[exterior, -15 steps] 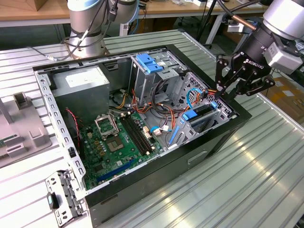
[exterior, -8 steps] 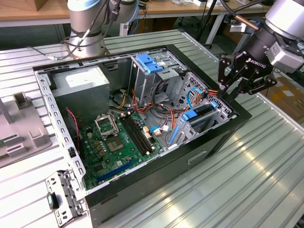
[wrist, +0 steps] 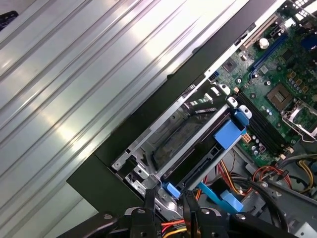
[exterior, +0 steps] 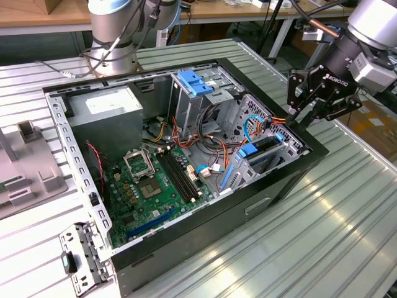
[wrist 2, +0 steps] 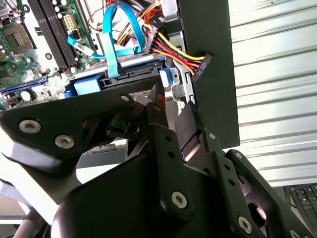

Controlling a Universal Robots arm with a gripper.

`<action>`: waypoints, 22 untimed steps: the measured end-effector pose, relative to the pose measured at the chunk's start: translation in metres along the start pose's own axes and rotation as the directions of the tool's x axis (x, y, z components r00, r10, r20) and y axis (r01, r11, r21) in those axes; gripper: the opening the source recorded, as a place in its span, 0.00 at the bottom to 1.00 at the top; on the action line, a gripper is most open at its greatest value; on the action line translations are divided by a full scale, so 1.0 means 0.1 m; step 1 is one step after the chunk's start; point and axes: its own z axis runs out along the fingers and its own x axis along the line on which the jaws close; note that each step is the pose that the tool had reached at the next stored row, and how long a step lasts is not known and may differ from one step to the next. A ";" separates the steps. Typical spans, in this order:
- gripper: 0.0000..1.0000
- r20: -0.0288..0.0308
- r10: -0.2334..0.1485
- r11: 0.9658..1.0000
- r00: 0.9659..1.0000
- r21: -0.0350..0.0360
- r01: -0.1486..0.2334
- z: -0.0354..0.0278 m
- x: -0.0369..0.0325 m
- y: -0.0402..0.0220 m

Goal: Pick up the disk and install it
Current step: 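Insert the first disk wire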

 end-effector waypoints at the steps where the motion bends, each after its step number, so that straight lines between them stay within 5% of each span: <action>1: 0.36 0.000 0.000 1.000 1.000 0.000 0.000 0.003 0.002 -0.009; 14: 0.36 0.002 -0.002 1.000 1.000 -0.002 0.002 0.054 0.105 -0.222; 22: 0.36 0.002 -0.002 1.000 1.000 -0.003 0.002 0.102 0.120 -0.285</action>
